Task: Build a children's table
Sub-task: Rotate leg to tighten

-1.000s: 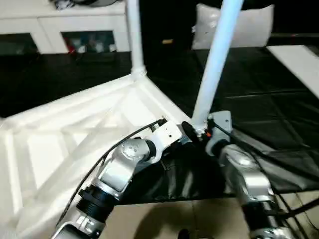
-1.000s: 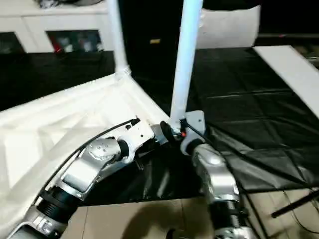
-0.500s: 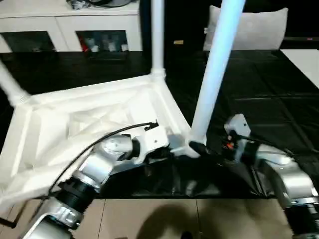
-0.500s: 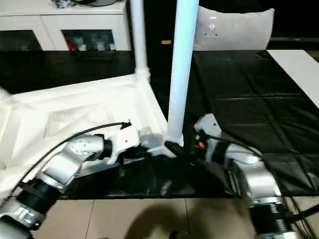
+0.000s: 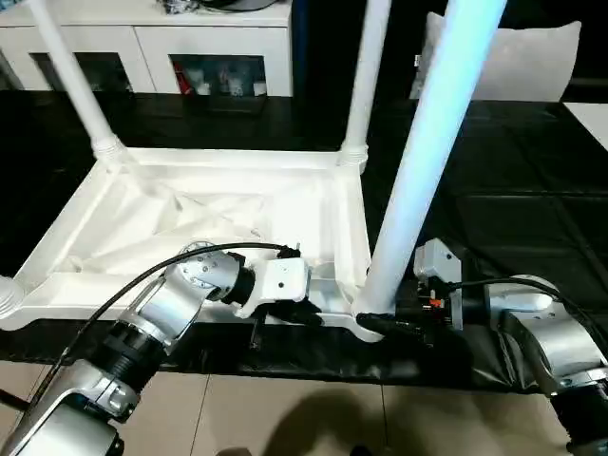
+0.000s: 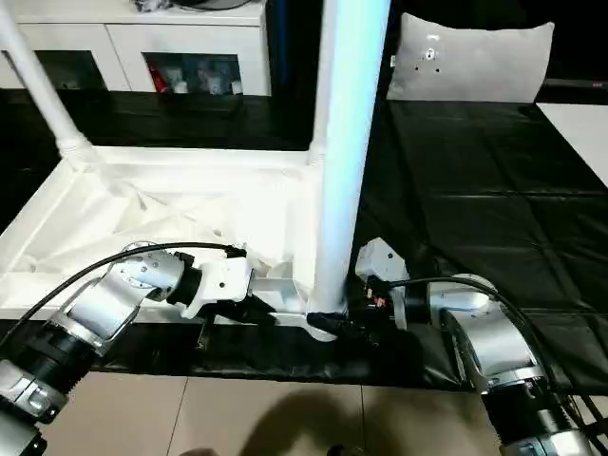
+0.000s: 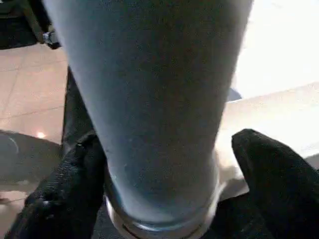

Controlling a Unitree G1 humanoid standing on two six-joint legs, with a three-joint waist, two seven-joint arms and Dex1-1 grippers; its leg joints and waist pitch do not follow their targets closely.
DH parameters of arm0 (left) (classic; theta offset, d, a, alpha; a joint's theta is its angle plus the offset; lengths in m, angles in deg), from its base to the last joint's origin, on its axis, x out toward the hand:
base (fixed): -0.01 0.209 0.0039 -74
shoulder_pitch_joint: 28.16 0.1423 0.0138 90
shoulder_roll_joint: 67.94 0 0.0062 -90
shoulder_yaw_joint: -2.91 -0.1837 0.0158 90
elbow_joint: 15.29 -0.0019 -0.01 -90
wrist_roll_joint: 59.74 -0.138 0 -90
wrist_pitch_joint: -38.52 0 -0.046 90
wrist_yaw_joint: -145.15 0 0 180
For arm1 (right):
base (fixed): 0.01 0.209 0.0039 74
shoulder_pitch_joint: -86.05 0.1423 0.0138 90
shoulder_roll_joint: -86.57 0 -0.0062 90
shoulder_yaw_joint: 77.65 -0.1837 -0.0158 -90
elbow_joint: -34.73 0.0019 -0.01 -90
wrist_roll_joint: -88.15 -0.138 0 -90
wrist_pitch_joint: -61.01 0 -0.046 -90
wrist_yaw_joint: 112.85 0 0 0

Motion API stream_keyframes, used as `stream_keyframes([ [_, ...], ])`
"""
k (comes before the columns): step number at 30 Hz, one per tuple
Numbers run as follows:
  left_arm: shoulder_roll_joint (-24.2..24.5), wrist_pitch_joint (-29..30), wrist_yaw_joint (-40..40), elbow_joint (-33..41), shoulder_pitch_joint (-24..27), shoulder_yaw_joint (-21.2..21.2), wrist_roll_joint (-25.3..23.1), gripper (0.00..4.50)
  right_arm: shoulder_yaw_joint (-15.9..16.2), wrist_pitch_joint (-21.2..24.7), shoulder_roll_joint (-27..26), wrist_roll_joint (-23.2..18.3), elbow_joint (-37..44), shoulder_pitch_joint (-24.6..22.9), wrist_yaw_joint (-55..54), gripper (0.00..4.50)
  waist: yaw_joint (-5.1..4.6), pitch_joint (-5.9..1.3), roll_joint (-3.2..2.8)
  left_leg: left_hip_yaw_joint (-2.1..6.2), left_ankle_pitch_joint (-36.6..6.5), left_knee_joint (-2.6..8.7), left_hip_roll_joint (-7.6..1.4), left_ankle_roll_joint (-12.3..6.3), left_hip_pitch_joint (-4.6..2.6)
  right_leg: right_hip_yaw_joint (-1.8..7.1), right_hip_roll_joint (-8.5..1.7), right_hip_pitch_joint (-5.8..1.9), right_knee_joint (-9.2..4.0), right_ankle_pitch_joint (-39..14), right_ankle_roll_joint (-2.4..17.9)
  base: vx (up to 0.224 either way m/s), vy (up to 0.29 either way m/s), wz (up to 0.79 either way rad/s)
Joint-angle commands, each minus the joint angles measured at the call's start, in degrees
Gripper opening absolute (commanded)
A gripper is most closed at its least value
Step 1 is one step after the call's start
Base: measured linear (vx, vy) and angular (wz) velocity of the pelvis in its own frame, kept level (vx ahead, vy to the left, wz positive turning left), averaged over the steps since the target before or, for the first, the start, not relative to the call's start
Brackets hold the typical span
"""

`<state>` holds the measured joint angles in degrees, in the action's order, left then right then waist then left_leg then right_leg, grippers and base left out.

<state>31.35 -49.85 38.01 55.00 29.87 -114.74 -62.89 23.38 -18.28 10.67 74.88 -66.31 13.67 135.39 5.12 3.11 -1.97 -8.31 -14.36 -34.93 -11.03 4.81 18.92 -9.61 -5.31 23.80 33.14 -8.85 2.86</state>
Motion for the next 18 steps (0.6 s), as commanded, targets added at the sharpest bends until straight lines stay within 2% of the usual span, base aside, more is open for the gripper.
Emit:
stream_keyframes([
  [1,0.2,-1.4,3.0,-0.9,0.1,-2.8,-1.3,0.00,0.5,0.8,0.4,-0.8,0.1,0.7,1.7,3.71,-0.07,-4.14,1.02,-0.15,1.8,3.61,-2.08,-7.41,1.20,4.19,-3.90,-4.60,-3.30,-14.9,6.7,0.000,0.000,0.00],
  [7,0.2,-1.9,3.1,-1.5,0.1,-2.9,-1.3,0.00,0.7,1.1,0.4,-0.7,-0.5,0.9,2.4,3.26,-0.03,-4.15,1.14,-0.16,2.6,3.56,-2.04,-7.51,1.28,4.17,-3.88,-4.63,-3.23,-14.5,6.6,0.000,0.000,0.00],
  [11,0.1,-2.4,3.1,-2.2,0.0,-2.7,-1.4,0.00,0.8,1.2,0.4,-0.8,-0.9,0.9,2.8,2.79,0.00,-4.17,1.19,-0.20,2.3,3.55,-1.93,-7.30,1.25,4.11,-3.82,-4.63,-3.38,-15.4,5.9,0.000,0.000,0.00],
  [15,-0.2,-1.6,2.7,-2.2,0.2,-2.2,-1.0,0.00,0.9,1.4,0.0,-1.0,-0.6,0.4,2.6,2.72,0.01,-4.16,1.19,-0.16,2.6,3.55,-2.01,-7.35,1.25,4.12,-3.84,-4.58,-3.31,-14.9,6.1,0.000,0.000,0.00],
  [18,-0.8,1.2,1.1,-1.5,0.4,-1.3,-0.5,0.00,0.6,3.1,-1.1,-1.8,0.7,-0.3,1.0,2.69,-0.07,-3.99,1.27,-0.20,2.1,3.64,-2.01,-7.22,1.23,4.10,-3.82,-4.55,-3.43,-15.7,6.0,0.000,0.000,0.00],
])
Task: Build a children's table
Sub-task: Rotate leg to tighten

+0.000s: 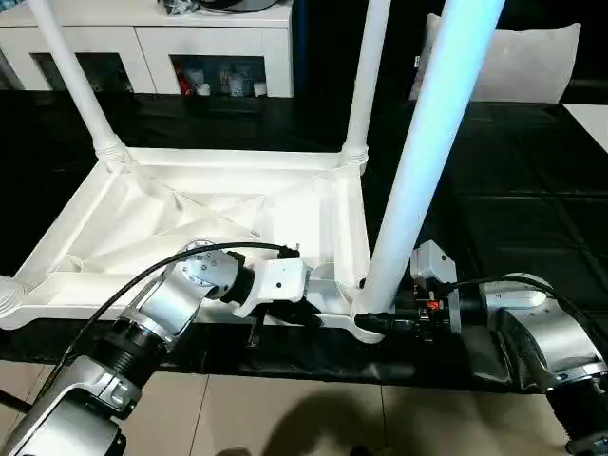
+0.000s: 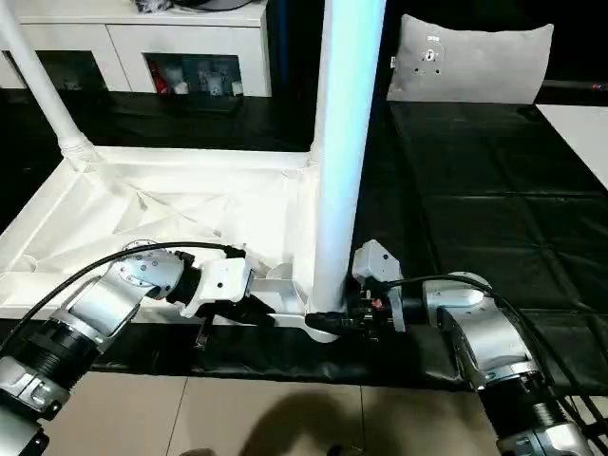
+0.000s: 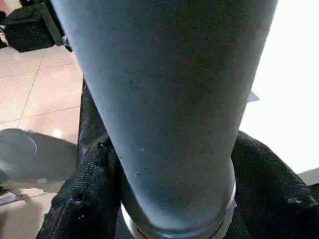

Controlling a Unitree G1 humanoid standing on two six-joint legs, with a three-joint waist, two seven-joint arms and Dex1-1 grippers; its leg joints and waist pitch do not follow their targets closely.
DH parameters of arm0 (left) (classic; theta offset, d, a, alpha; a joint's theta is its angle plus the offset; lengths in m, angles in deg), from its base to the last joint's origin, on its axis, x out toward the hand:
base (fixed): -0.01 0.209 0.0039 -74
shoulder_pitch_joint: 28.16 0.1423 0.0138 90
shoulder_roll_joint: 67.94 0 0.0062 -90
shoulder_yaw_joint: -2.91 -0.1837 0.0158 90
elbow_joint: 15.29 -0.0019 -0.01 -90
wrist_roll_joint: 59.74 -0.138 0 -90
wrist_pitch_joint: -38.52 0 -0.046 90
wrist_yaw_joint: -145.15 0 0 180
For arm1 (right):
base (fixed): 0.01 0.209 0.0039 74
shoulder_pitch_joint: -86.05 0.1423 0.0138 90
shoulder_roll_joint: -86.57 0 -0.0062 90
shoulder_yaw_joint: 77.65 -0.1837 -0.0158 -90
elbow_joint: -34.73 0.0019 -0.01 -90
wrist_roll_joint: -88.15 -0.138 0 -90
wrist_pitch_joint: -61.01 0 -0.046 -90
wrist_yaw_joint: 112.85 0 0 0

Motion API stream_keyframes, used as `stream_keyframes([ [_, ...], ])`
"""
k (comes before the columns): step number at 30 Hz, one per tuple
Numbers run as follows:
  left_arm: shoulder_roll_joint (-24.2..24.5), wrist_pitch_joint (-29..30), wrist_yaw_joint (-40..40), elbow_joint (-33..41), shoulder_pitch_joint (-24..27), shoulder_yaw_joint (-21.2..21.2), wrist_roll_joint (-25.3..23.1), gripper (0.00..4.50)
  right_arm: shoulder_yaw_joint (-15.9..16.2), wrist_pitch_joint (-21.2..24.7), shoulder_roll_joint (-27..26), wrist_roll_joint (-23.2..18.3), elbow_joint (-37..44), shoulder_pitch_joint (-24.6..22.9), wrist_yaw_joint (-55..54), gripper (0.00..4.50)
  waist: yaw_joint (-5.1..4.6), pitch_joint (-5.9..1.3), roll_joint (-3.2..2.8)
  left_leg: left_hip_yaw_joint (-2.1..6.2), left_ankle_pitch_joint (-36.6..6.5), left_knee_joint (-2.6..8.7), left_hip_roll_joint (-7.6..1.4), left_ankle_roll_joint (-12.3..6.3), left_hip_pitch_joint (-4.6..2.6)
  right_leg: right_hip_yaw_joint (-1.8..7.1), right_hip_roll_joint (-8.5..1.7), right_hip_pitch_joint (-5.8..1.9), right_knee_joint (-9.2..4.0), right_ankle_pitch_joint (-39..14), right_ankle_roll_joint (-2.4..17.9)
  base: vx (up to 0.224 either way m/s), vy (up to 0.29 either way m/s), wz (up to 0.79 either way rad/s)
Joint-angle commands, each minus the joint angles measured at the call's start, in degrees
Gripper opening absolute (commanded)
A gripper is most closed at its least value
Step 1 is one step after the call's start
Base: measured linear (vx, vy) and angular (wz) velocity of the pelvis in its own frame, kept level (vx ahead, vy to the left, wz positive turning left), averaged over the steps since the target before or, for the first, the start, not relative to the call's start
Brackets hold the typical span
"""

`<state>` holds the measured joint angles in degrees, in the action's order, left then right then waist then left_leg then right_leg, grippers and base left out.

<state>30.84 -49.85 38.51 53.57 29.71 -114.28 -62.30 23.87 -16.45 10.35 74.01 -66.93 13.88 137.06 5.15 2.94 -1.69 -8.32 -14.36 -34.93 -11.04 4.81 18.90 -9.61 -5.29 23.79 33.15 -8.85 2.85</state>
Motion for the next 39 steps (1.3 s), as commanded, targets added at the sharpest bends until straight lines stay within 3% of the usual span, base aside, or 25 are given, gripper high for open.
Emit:
stream_keyframes([
  [1,-0.6,2.1,0.0,0.2,0.7,-1.4,-1.0,0.00,0.0,2.2,-1.4,-1.0,1.7,-0.6,-1.7,2.69,-0.15,-3.78,0.99,-0.20,1.7,3.69,-1.97,-6.99,1.23,4.08,-3.83,-4.56,-3.64,-16.3,5.8,0.000,0.000,0.00],
  [2,-1.5,5.7,-2.1,1.3,1.2,-0.3,-0.3,0.00,-1.0,5.1,-3.8,-1.3,2.6,-0.5,-6.4,2.68,-0.29,-3.63,0.84,-0.23,1.5,3.81,-2.06,-6.59,1.15,4.14,-3.80,-4.48,-3.65,-16.6,5.7,0.000,0.000,0.00],
  [3,-1.5,5.7,-2.1,1.3,1.2,-0.3,-0.3,0.00,-1.0,5.1,-3.8,-1.3,2.6,-0.5,-6.4,2.68,-0.29,-3.57,0.82,-0.16,1.3,3.91,-2.15,-6.24,1.11,4.08,-3.84,-4.49,-3.76,-17.0,5.7,0.000,0.000,0.00],
  [6,-5.0,13.7,-9.1,4.1,2.0,2.1,0.1,0.00,-3.0,8.9,-10.5,0.2,2.5,0.6,-18.8,2.67,-1.07,-3.13,0.86,-0.26,-1.6,4.27,-1.86,-3.76,1.19,3.79,-3.61,-4.45,-4.52,-21.5,4.1,0.000,0.000,0.00],
  [7,-6.4,15.8,-11.5,4.6,2.1,2.8,-0.1,0.00,-3.5,9.5,-12.4,0.7,2.1,0.9,-22.0,2.67,-1.22,-3.10,0.82,-0.28,-2.8,4.25,-1.59,-3.23,0.97,3.53,-3.56,-4.42,-5.00,-23.4,3.4,0.000,0.000,0.00],
  [8,-7.2,16.9,-12.9,4.8,2.1,3.1,-0.2,0.00,-3.8,9.9,-13.5,0.9,1.9,1.1,-23.8,2.67,-1.87,-2.98,0.96,-0.32,-4.7,4.18,-0.97,-2.61,0.95,3.17,-3.51,-4.45,-5.82,-27.5,1.2,0.000,0.000,0.00],
  [12,-12.7,22.0,-21.5,5.1,1.6,5.2,-1.4,0.00,-4.5,10.9,-18.4,3.8,0.0,1.9,-32.8,2.67,-3.31,-2.88,1.00,-0.17,-5.9,4.09,-0.93,-2.70,1.12,2.74,-3.30,-4.37,-6.36,-28.5,-0.1,0.000,0.000,0.00],
  [14,-18.3,24.9,-30.5,4.1,0.7,7.3,-2.4,0.00,-7.2,12.9,-23.9,5.1,-2.2,3.3,-43.4,2.67,-3.73,-2.90,1.01,-0.09,-5.3,4.09,-0.89,-3.09,1.19,2.68,-3.28,-4.23,-6.43,-27.7,0.2,0.000,0.000,0.00],
  [16,-20.8,25.5,-34.5,3.4,0.1,8.3,-3.1,0.00,-8.5,12.4,-26.1,5.3,-3.7,4.1,-47.0,2.67,-3.90,-3.06,0.96,-0.05,-5.1,4.03,-0.79,-3.40,1.18,2.60,-3.38,-4.31,-6.47,-27.2,0.4,0.000,0.000,0.00],
  [17,-21.2,25.6,-35.1,3.3,0.0,8.3,-3.3,0.00,-8.5,12.0,-26.3,5.2,-3.8,4.2,-47.0,2.67,-3.84,-3.17,1.00,-0.01,-4.4,4.09,-0.93,-4.19,1.16,2.79,-3.42,-4.30,-6.35,-25.6,0.8,0.000,0.000,0.00],
  [18,-21.8,25.6,-36.0,3.2,-0.2,8.5,-3.6,0.00,-8.6,10.9,-26.8,4.9,-4.0,4.3,-46.9,3.23,-3.81,-3.28,0.96,0.01,-3.8,4.11,-1.07,-4.65,1.27,2.91,-3.47,-4.38,-6.13,-24.3,1.2,0.000,0.000,0.00],
  [19,-21.8,25.6,-36.0,3.3,-0.3,8.3,-3.8,0.00,-8.8,10.7,-27.2,4.6,-3.8,4.3,-47.1,3.37,-3.80,-3.33,0.90,0.04,-3.2,4.12,-1.17,-5.04,1.35,3.01,-3.47,-4.40,-5.90,-22.9,1.7,0.000,0.000,0.00],
  [22,-21.1,26.1,-35.6,4.1,-0.2,7.7,-4.6,0.00,-9.5,10.4,-28.1,5.0,-3.2,4.2,-48.1,3.43,-3.45,-3.53,0.98,0.10,0.4,4.07,-1.35,-6.99,1.63,3.41,-3.61,-4.60,-4.88,-17.1,4.1,0.000,0.000,0.00],
  [26,-18.1,24.8,-33.6,4.2,0.3,6.8,-5.4,0.00,-9.5,8.8,-26.7,5.5,-2.1,3.2,-46.6,3.83,-3.22,-3.81,0.78,0.22,4.8,3.77,-1.51,-8.82,1.78,3.61,-3.52,-4.67,-3.79,-10.8,6.2,0.000,0.000,0.00],
  [28,-17.3,24.5,-32.9,4.1,0.3,6.7,-5.4,0.00,-9.8,8.2,-25.9,5.0,-1.7,2.8,-45.4,4.05,-3.10,-3.54,0.69,0.01,3.2,3.90,-1.61,-9.03,1.54,3.61,-3.64,-4.51,-4.13,-12.6,6.8,0.000,0.000,0.00],
  [33,-12.3,21.6,-26.7,3.8,0.7,5.4,-4.7,0.00,-10.3,5.5,-18.8,3.3,0.7,0.8,-35.4,4.45,-2.91,-3.30,0.70,-0.01,0.0,4.12,-1.69,-8.42,1.49,3.65,-3.61,-4.59,-4.56,-15.6,5.8,0.000,0.000,0.00],
  [39,-7.2,16.6,-18.2,2.6,0.3,3.1,-4.3,0.00,-9.0,4.0,-9.4,2.4,2.0,0.2,-21.8,4.45,-2.75,-3.16,0.70,-0.04,-1.7,4.18,-1.59,-8.06,1.46,3.60,-3.56,-4.65,-4.90,-17.9,5.0,0.000,0.000,0.00],
])
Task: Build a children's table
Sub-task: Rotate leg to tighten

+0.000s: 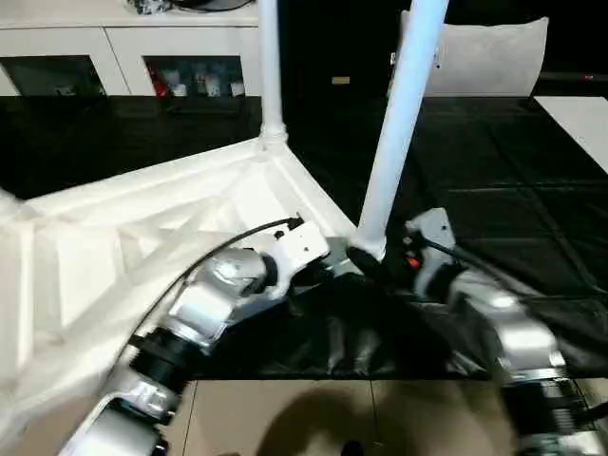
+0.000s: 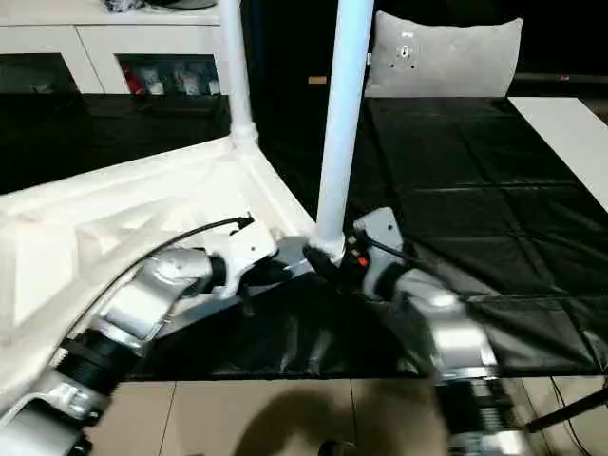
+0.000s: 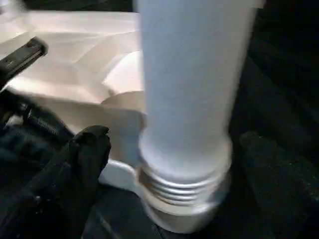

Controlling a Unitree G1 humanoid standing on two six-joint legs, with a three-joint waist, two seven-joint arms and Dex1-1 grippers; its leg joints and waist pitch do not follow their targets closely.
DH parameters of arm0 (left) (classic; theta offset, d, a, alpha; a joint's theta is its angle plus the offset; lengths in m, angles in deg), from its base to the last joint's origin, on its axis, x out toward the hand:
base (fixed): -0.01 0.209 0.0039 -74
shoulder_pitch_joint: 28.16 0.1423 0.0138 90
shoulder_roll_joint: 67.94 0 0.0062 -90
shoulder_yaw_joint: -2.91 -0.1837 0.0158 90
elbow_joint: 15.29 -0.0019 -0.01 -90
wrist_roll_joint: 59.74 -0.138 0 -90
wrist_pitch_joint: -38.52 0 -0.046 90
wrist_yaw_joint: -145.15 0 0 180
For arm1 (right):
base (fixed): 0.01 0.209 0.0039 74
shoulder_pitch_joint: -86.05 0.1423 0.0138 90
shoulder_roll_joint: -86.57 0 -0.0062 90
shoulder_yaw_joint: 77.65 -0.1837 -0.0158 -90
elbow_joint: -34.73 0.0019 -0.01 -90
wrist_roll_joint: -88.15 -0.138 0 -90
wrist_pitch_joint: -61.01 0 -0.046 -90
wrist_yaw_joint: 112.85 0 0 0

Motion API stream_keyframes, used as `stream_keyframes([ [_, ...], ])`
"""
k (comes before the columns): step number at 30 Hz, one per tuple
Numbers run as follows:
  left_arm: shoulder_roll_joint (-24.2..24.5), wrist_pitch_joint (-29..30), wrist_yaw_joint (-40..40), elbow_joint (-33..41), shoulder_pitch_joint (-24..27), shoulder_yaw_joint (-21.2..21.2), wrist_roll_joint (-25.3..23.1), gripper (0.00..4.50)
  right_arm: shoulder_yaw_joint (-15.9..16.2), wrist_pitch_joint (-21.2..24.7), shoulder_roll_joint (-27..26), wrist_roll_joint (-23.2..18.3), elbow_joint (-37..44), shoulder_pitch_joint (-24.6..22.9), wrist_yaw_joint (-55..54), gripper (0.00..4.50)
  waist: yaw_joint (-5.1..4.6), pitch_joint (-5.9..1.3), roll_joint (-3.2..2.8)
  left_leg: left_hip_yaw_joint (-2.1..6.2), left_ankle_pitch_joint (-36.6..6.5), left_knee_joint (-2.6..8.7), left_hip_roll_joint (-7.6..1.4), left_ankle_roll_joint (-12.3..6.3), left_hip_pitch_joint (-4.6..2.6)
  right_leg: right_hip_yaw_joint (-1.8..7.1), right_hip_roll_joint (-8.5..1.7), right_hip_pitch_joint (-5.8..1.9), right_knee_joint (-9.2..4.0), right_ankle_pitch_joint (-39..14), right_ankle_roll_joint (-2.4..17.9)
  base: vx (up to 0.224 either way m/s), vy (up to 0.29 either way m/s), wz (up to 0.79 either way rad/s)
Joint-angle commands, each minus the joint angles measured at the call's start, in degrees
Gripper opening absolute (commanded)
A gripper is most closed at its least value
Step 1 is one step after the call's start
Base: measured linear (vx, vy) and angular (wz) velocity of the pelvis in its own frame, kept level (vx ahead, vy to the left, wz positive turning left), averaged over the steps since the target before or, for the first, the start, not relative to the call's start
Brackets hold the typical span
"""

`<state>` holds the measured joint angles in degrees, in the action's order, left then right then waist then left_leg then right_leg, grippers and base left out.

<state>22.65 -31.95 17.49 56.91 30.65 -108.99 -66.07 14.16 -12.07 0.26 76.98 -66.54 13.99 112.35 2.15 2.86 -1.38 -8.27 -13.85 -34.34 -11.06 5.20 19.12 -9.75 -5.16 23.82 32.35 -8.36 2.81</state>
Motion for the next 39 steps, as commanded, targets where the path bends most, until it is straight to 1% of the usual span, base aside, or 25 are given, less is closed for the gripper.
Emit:
stream_keyframes([
  [1,1.6,-2.1,3.8,-1.0,-0.7,-2.5,-0.5,0.00,0.9,-0.3,1.7,-0.9,1.8,0.0,4.5,4.45,0.24,-3.12,0.41,-0.06,-2.4,3.60,-1.63,-8.53,1.21,3.76,-3.68,-4.63,-4.08,-18.6,5.1,0.000,0.000,0.00],
  [2,2.7,-3.3,6.0,-1.3,-0.9,-3.1,-0.4,0.00,1.6,-0.5,3.6,-1.1,2.0,0.0,7.2,4.45,0.32,-3.15,0.20,-0.07,-2.4,3.57,-1.68,-8.48,1.11,3.76,-3.69,-4.56,-4.14,-18.4,5.4,0.000,0.000,0.00],
  [3,2.9,-3.4,6.3,-1.3,-0.9,-3.2,-0.3,0.00,1.6,-0.5,3.9,-1.1,2.0,0.0,7.5,4.45,0.38,-3.14,0.27,-0.04,-2.3,3.56,-1.63,-8.50,1.12,3.72,-3.67,-4.60,-4.11,-18.3,5.4,0.000,0.000,0.00],
  [4,4.8,-5.9,10.6,-1.4,-1.1,-4.4,0.3,0.00,2.6,-0.6,6.4,-1.7,1.9,0.2,11.5,4.45,0.57,-3.24,0.36,0.02,-2.3,3.57,-1.66,-8.62,1.18,3.76,-3.72,-4.73,-3.94,-17.8,5.8,0.000,0.000,0.00],
  [5,5.7,-7.5,12.6,-1.4,-1.2,-5.0,0.5,0.00,3.0,-0.5,7.4,-1.9,1.9,0.3,13.2,4.45,0.65,-3.22,0.27,0.02,-2.2,3.57,-1.69,-8.73,1.17,3.81,-3.76,-4.71,-3.89,-17.6,5.9,0.000,0.000,0.00],
  [6,6.2,-8.4,13.6,-1.4,-1.2,-5.3,0.6,0.00,3.3,-0.6,7.9,-2.1,1.9,0.4,14.2,4.45,0.64,-3.24,0.30,0.01,-1.9,3.59,-1.86,-8.80,1.14,3.92,-3.77,-4.63,-3.71,-16.9,6.3,0.000,0.000,0.00],
  [7,7.0,-9.1,15.7,-1.3,-1.2,-5.9,0.8,0.00,3.7,-0.7,8.6,-2.3,1.8,0.5,15.5,4.45,0.73,-3.32,0.36,0.02,-1.7,3.54,-1.81,-8.98,1.12,3.89,-3.77,-4.65,-3.67,-16.5,6.5,0.000,0.000,0.00],
  [8,7.7,-9.3,17.1,-1.0,-1.2,-6.3,0.9,0.00,4.0,-0.7,9.1,-2.3,1.6,0.6,16.4,4.45,0.82,-3.20,0.31,-0.01,-1.7,3.62,-1.95,-8.95,1.09,3.93,-3.77,-4.56,-3.61,-16.4,6.9,0.000,0.000,0.00],
  [10,8.8,-10.3,19.6,-0.7,-1.2,-6.9,1.0,0.00,4.8,-1.5,9.8,-2.0,1.4,0.7,18.2,4.45,1.15,-3.17,0.29,-0.11,-2.0,3.68,-1.99,-8.34,0.95,3.90,-3.84,-4.51,-3.74,-17.4,7.0,0.000,0.000,0.00],
  [12,9.3,-11.4,21.1,-0.9,-1.4,-7.3,1.1,0.00,5.5,-2.5,10.3,-1.5,1.2,0.8,19.4,4.45,1.32,-3.17,0.25,-0.12,-2.3,3.73,-2.08,-8.04,0.85,3.98,-3.88,-4.46,-3.70,-17.6,7.0,0.000,0.000,0.00],
  [13,9.6,-12.0,21.7,-1.0,-1.5,-7.6,1.1,0.00,6.1,-3.3,10.6,-0.8,1.2,0.7,19.8,4.45,1.45,-3.16,0.48,-0.13,-2.4,3.79,-2.12,-7.79,0.82,3.99,-3.87,-4.47,-3.62,-17.8,7.0,0.000,0.000,0.00],
  [14,9.7,-12.7,22.2,-1.3,-1.7,-7.8,1.1,0.00,6.6,-3.9,10.9,-0.4,1.1,0.7,20.3,4.45,1.54,-3.15,0.40,-0.11,-2.5,3.82,-2.16,-7.70,0.83,3.99,-3.93,-4.47,-3.66,-17.9,7.0,0.000,0.000,0.00],
  [15,9.8,-13.5,22.9,-1.6,-1.9,-7.9,1.3,0.00,7.3,-4.8,11.3,-0.3,1.4,0.5,21.4,4.45,1.61,-3.21,0.63,-0.14,-2.4,3.81,-2.13,-7.59,0.84,4.04,-3.94,-4.51,-3.56,-17.7,6.9,0.000,0.000,0.00],
  [16,9.9,-14.1,23.3,-1.8,-2.1,-8.0,1.4,0.00,7.8,-5.3,11.5,-0.4,1.5,0.3,22.1,4.45,1.61,-3.23,0.60,-0.15,-2.2,3.78,-2.08,-7.61,0.89,4.07,-3.96,-4.56,-3.56,-17.6,6.9,0.000,0.000,0.00],
  [17,9.9,-14.5,23.6,-2.0,-2.4,-8.1,1.6,0.00,8.1,-5.5,11.5,-0.6,1.8,0.2,22.8,4.45,1.67,-3.22,0.70,-0.21,-2.2,3.77,-2.04,-7.74,0.88,4.08,-3.94,-4.55,-3.61,-17.9,6.8,0.000,0.000,0.00],
  [24,9.5,-15.9,25.3,-2.3,-2.8,-8.3,1.6,0.00,9.2,-5.7,10.8,-0.9,1.5,0.3,24.1,4.45,2.24,-3.30,0.70,-0.24,-1.5,3.77,-2.12,-7.46,0.91,4.10,-3.97,-4.56,-3.55,-17.9,6.5,0.000,0.000,0.00],
  [25,9.4,-15.9,25.4,-2.3,-2.7,-8.3,1.6,0.00,9.4,-5.8,10.8,-0.9,1.4,0.4,24.1,4.29,2.34,-3.39,0.57,-0.24,-1.3,3.75,-2.14,-7.39,0.84,4.12,-4.01,-4.57,-3.51,-17.8,6.5,0.000,0.000,0.00],
  [28,9.1,-16.6,25.6,-2.7,-2.8,-8.6,1.6,0.00,10.2,-6.2,10.3,-1.0,0.3,1.0,24.2,4.18,2.65,-3.46,0.57,-0.24,-0.7,3.73,-2.24,-7.33,0.85,4.16,-3.99,-4.53,-3.29,-16.4,7.0,0.000,0.000,0.00],
  [30,9.1,-16.7,25.6,-2.7,-2.8,-8.6,1.6,0.00,10.2,-6.0,10.3,-1.1,0.2,1.1,24.4,3.92,2.73,-3.51,0.58,-0.20,-0.6,3.72,-2.27,-7.32,0.87,4.20,-4.01,-4.57,-3.19,-15.9,7.1,0.000,0.000,0.00],
  [32,9.1,-16.8,25.6,-2.8,-2.8,-8.6,1.5,0.00,10.2,-5.8,10.2,-1.3,0.0,1.2,24.8,3.84,2.73,-3.52,0.61,-0.20,-0.5,3.71,-2.22,-7.36,0.94,4.19,-4.02,-4.64,-3.18,-15.8,7.0,0.000,0.000,0.00],
  [33,9.1,-16.8,25.6,-2.8,-2.7,-8.6,1.5,0.00,10.2,-5.7,10.2,-1.3,0.0,1.2,24.9,3.69,2.77,-3.60,0.77,-0.23,-0.5,3.68,-2.21,-7.38,0.93,4.19,-4.06,-4.68,-3.15,-16.0,7.0,0.000,0.000,0.00],
  [36,9.2,-16.9,25.6,-2.7,-2.5,-8.5,1.4,0.00,10.3,-5.5,10.2,-1.7,0.0,1.2,25.1,3.43,2.80,-3.60,0.71,-0.26,-0.5,3.67,-2.20,-7.39,0.91,4.17,-4.03,-4.63,-3.21,-16.3,6.9,0.000,0.000,0.00],
  [37,9.2,-16.9,25.6,-2.7,-2.5,-8.5,1.4,0.00,10.4,-5.5,10.2,-1.9,0.0,1.2,25.2,3.25,2.80,-3.64,0.69,-0.24,-0.6,3.66,-2.20,-7.31,0.93,4.14,-4.03,-4.68,-3.22,-16.6,6.7,0.000,0.000,0.00],
  [38,9.2,-16.9,25.6,-2.7,-2.4,-8.5,1.4,0.00,10.5,-5.6,10.2,-2.0,0.0,1.2,25.2,3.25,2.80,-3.65,0.69,-0.25,-0.6,3.66,-2.20,-7.27,0.90,4.14,-4.03,-4.65,-3.27,-16.6,6.7,0.000,0.000,0.00],
  [39,9.2,-16.9,25.6,-2.7,-2.4,-8.5,1.4,0.00,10.5,-5.6,10.2,-2.0,0.0,1.2,25.2,3.14,2.80,-3.65,0.69,-0.25,-0.6,3.66,-2.20,-7.27,0.90,4.14,-4.03,-4.65,-3.27,-16.6,6.7,0.000,0.000,0.00],
])
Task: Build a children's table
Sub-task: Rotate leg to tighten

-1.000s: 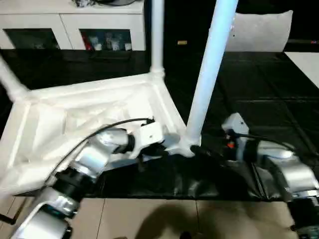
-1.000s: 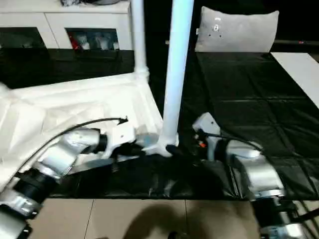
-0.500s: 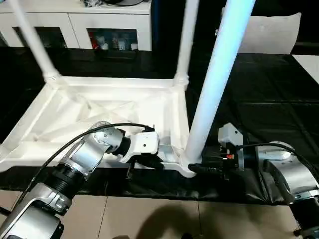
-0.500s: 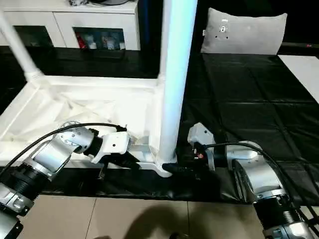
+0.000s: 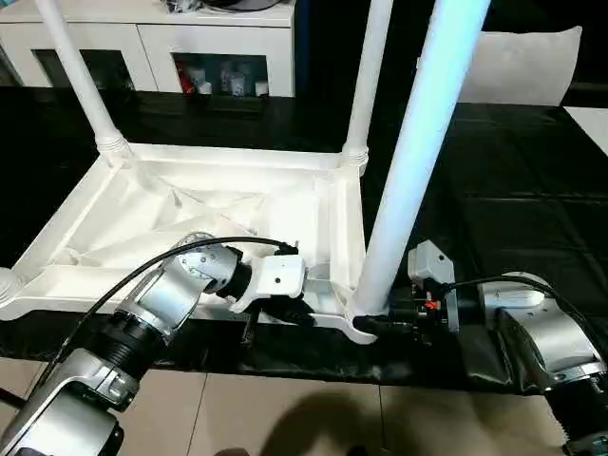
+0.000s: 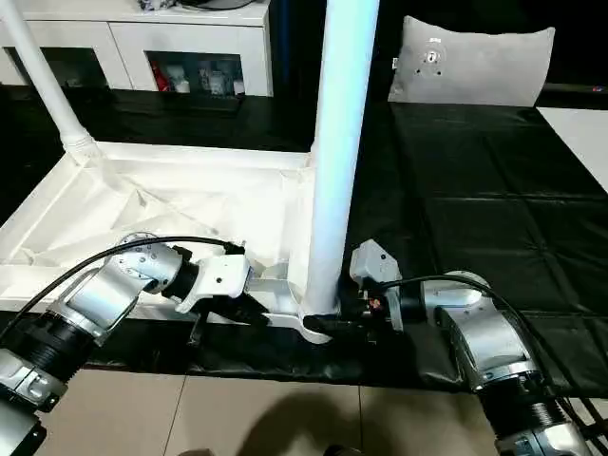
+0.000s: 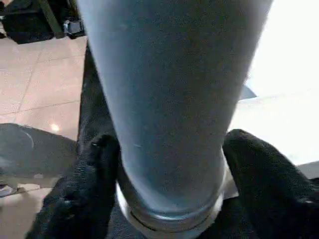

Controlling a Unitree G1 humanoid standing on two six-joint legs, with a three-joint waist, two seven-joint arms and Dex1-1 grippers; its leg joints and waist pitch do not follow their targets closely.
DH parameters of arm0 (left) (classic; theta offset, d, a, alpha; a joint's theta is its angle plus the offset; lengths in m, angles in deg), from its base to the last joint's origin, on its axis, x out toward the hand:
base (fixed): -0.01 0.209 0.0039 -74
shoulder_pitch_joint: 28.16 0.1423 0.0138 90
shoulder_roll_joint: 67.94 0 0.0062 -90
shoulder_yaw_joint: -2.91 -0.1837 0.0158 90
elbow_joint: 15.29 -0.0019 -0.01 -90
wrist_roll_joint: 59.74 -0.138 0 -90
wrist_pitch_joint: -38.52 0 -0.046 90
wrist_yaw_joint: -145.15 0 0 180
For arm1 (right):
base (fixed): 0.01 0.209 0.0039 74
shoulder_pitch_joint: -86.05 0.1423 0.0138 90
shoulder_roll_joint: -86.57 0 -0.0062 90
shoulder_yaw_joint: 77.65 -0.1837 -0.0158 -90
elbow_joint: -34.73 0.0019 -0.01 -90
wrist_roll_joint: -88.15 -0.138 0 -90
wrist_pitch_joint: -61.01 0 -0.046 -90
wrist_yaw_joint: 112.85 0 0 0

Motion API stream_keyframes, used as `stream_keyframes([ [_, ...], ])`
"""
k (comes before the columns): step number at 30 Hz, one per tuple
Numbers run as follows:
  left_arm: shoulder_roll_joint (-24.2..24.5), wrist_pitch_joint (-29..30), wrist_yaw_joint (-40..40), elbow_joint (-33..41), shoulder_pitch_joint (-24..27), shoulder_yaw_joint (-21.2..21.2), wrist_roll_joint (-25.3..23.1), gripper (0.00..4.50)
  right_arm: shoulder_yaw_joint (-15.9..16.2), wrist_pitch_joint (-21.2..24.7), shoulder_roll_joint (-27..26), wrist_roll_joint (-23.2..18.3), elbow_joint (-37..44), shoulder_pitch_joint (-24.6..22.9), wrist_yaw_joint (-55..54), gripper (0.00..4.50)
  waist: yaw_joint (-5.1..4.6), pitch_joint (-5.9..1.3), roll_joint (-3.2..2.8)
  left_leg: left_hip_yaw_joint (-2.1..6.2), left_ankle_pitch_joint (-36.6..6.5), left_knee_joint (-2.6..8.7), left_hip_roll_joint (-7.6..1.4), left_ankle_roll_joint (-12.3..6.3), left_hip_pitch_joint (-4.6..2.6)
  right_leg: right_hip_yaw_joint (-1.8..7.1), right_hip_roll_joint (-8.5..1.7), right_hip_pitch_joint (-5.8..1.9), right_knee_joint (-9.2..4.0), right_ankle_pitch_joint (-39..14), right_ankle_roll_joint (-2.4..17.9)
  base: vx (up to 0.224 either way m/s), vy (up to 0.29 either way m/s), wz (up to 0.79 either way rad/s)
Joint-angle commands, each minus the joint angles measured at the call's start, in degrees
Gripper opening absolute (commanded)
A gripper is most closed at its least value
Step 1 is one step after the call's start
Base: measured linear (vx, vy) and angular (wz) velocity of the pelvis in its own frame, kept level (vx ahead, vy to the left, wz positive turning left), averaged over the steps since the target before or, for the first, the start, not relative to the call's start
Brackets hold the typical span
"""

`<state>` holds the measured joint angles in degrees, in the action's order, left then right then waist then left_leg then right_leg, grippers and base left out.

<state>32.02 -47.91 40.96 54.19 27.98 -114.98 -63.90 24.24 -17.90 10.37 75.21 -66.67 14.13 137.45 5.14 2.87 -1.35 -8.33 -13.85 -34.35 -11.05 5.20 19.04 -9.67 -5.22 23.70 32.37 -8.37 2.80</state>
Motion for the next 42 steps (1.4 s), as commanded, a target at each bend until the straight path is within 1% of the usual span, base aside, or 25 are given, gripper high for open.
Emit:
stream_keyframes([
  [1,-0.2,-1.0,2.1,0.0,0.3,-2.4,-0.8,0.00,0.4,0.2,0.0,-0.3,0.1,1.0,0.2,3.05,-0.20,-3.66,0.69,-0.18,-0.3,3.67,-2.20,-7.28,1.03,4.07,-3.95,-4.55,-3.22,-16.4,6.7,0.000,0.000,0.00],
  [6,-0.6,-0.2,1.7,0.2,0.6,-2.1,-0.5,0.00,0.6,0.9,-0.2,-0.8,1.0,0.1,0.4,2.75,-0.17,-3.67,0.73,-0.22,-0.2,3.64,-2.12,-7.25,1.05,4.07,-3.94,-4.57,-3.27,-16.6,6.4,0.000,0.000,0.00],
  [7,-1.1,1.0,0.7,0.5,0.9,-1.6,-0.2,0.00,0.4,1.8,-0.6,-1.4,1.9,-0.7,0.0,2.68,-0.17,-3.58,0.54,-0.23,-0.1,3.65,-2.11,-7.29,1.02,4.07,-3.89,-4.51,-3.29,-16.4,6.5,0.000,0.000,0.00],
  [10,-2.4,2.8,-1.8,0.9,1.3,-0.4,0.3,0.00,-0.1,4.4,-1.9,-2.5,3.7,-1.7,-2.1,2.65,-0.18,-3.47,0.58,-0.23,-0.4,3.67,-2.13,-7.10,1.07,4.04,-3.85,-4.55,-3.41,-16.7,6.4,0.000,0.000,0.00],
  [11,-4.4,6.4,-5.4,1.2,1.5,1.0,0.6,0.00,-0.6,6.6,-4.0,-1.3,4.0,-1.9,-7.2,2.65,-0.30,-3.29,0.45,-0.26,-1.2,3.81,-2.16,-6.67,0.95,4.03,-3.81,-4.47,-3.67,-17.9,6.0,0.000,0.000,0.00],
  [12,-4.7,7.1,-6.0,1.3,1.5,1.2,0.7,0.00,-0.7,7.0,-4.4,-1.0,4.0,-1.8,-8.2,2.64,-0.40,-3.19,0.53,-0.33,-1.6,3.86,-2.12,-6.35,0.93,4.00,-3.79,-4.43,-3.80,-18.6,5.8,0.000,0.000,0.00],
  [13,-5.6,8.8,-7.6,1.5,1.5,1.7,0.8,0.00,-1.0,7.8,-5.4,-0.3,3.6,-1.7,-10.6,2.64,-0.61,-2.87,0.55,-0.40,-4.3,3.97,-1.66,-5.05,0.72,3.56,-3.71,-4.45,-4.74,-23.8,4.0,0.000,0.000,0.00],
  [15,-7.1,11.2,-9.9,1.9,1.6,2.6,1.0,0.00,-1.5,9.0,-7.0,0.3,3.0,-1.3,-13.9,2.64,-0.74,-2.60,0.32,-0.43,-6.2,4.01,-1.42,-4.42,0.41,3.29,-3.69,-4.22,-5.45,-27.6,2.5,0.000,0.000,0.00],
  [16,-9.8,14.4,-14.2,2.3,1.6,3.9,1.0,0.00,-2.7,10.3,-10.0,0.6,2.0,-0.5,-19.1,2.64,-1.16,-2.38,0.50,-0.45,-7.6,4.02,-1.25,-3.79,0.39,2.98,-3.61,-4.22,-5.94,-30.2,1.0,0.000,0.000,0.00],
  [17,-10.8,15.2,-15.6,2.3,1.5,4.3,1.0,0.00,-3.1,10.9,-11.1,0.6,1.7,-0.2,-20.7,2.63,-1.66,-2.32,0.41,-0.31,-8.8,3.97,-1.15,-3.00,0.12,2.45,-3.49,-4.10,-6.46,-32.1,-0.1,0.000,0.000,0.00],
  [18,-12.3,16.3,-17.9,2.1,1.3,4.8,0.6,0.00,-3.5,11.3,-12.7,1.4,1.0,0.4,-23.8,2.63,-2.07,-2.40,0.66,-0.24,-9.4,3.90,-1.04,-2.90,0.17,2.22,-3.46,-4.19,-6.66,-32.7,-0.7,0.000,0.000,0.00],
  [20,-15.2,18.8,-22.7,1.7,0.8,5.6,-0.5,0.00,-4.3,13.6,-15.9,2.5,-0.1,1.4,-29.4,2.63,-3.58,-2.51,0.47,0.10,-9.8,3.86,-0.93,-2.91,0.61,1.64,-3.33,-4.51,-6.96,-32.1,-1.8,0.000,0.000,0.00],
  [21,-16.5,19.7,-24.9,1.2,0.5,6.1,-0.9,0.00,-4.5,14.5,-17.2,3.1,-0.6,1.8,-31.8,2.63,-3.77,-2.52,0.39,0.23,-9.9,3.87,-0.93,-3.10,0.67,1.51,-3.37,-4.64,-7.11,-32.0,-2.1,0.000,0.000,0.00],
  [22,-17.0,20.1,-25.7,1.1,0.4,6.3,-1.0,0.00,-4.7,15.0,-17.6,3.2,-0.6,1.9,-32.7,2.63,-4.03,-2.66,0.26,0.29,-9.7,3.87,-1.03,-3.27,0.77,1.52,-3.39,-4.79,-6.99,-31.1,-1.9,0.000,0.000,0.00],
  [23,-18.4,21.5,-28.4,0.7,0.0,7.0,-1.6,0.00,-5.6,16.6,-19.4,3.4,-1.3,2.3,-35.9,2.63,-4.59,-2.76,0.32,0.37,-9.0,4.03,-1.19,-3.87,0.93,1.85,-3.45,-4.64,-6.86,-28.4,-0.6,0.000,0.000,0.00],
  [25,-20.4,23.1,-32.0,0.1,-0.6,8.0,-2.2,0.00,-6.9,18.0,-22.0,3.8,-2.6,3.1,-40.5,2.63,-5.04,-2.88,0.41,0.33,-8.3,3.98,-1.18,-4.32,0.94,2.17,-3.55,-4.56,-6.48,-26.8,0.9,0.000,0.000,0.00],
  [26,-21.3,23.9,-33.3,0.0,-0.8,8.5,-2.3,0.00,-6.9,16.8,-22.8,4.6,-3.1,3.3,-41.8,2.98,-5.10,-2.91,0.35,0.22,-7.6,3.93,-1.21,-4.71,0.93,2.36,-3.63,-4.36,-6.31,-26.0,1.7,0.000,0.000,0.00],
  [27,-21.5,24.1,-33.6,0.0,-0.8,8.7,-2.3,0.00,-6.8,16.3,-23.0,4.9,-3.2,3.4,-42.1,2.98,-5.10,-2.98,0.38,0.19,-7.2,3.92,-1.20,-4.98,0.99,2.43,-3.70,-4.43,-6.29,-25.6,2.0,0.000,0.000,0.00],
  [28,-21.6,24.1,-33.7,0.1,-0.9,8.5,-2.5,0.00,-7.1,15.9,-23.7,4.3,-2.9,3.3,-41.9,3.33,-5.02,-2.97,0.31,0.22,-6.3,3.96,-1.30,-5.50,1.09,2.55,-3.75,-4.45,-6.07,-24.5,2.6,0.000,0.000,0.00],
  [30,-21.5,23.9,-33.5,0.3,-0.9,8.2,-2.9,0.00,-7.6,15.8,-24.4,3.3,-2.2,3.2,-41.5,3.43,-4.90,-3.00,0.35,0.18,-5.4,3.98,-1.41,-6.40,1.26,2.84,-3.82,-4.54,-5.68,-22.6,3.4,0.000,0.000,0.00],
  [35,-19.7,22.8,-32.4,0.8,-0.4,7.3,-3.5,0.00,-7.3,15.0,-23.5,3.1,-0.3,2.5,-39.5,3.85,-4.60,-3.11,0.18,0.24,-3.1,3.95,-1.68,-7.43,1.33,3.23,-3.92,-4.67,-4.83,-18.4,5.3,0.000,0.000,0.00],
  [36,-19.7,22.8,-32.4,0.8,-0.4,7.3,-3.5,0.00,-7.3,15.0,-23.5,3.1,-0.3,2.5,-39.5,3.85,-4.64,-3.05,0.21,0.22,-3.2,4.00,-1.72,-7.44,1.32,3.24,-3.87,-4.64,-4.82,-18.4,5.4,0.000,0.000,0.00],
  [39,-16.7,20.3,-28.7,0.8,0.2,6.5,-3.4,0.00,-7.9,12.4,-20.0,2.1,1.3,1.1,-34.8,4.26,-4.50,-3.01,0.16,0.20,-4.4,4.07,-1.80,-7.38,1.15,3.27,-3.95,-4.64,-5.00,-19.5,5.2,0.000,0.000,0.00],
  [40,-14.9,18.7,-26.2,0.7,0.4,5.9,-3.2,0.00,-8.0,11.3,-17.7,1.7,2.1,0.4,-31.3,4.27,-4.36,-3.00,-0.03,0.31,-4.8,4.12,-1.88,-7.59,1.15,3.28,-3.96,-4.64,-4.93,-19.3,5.1,0.000,0.000,0.00],
  [42,-14.3,18.3,-25.4,0.7,0.5,5.7,-3.1,0.00,-8.0,10.9,-16.9,1.6,2.4,0.2,-30.0,4.41,-4.33,-2.95,0.11,0.20,-4.8,4.12,-1.88,-7.85,1.21,3.40,-4.02,-4.67,-4.90,-19.0,5.3,0.000,0.000,0.00],
])
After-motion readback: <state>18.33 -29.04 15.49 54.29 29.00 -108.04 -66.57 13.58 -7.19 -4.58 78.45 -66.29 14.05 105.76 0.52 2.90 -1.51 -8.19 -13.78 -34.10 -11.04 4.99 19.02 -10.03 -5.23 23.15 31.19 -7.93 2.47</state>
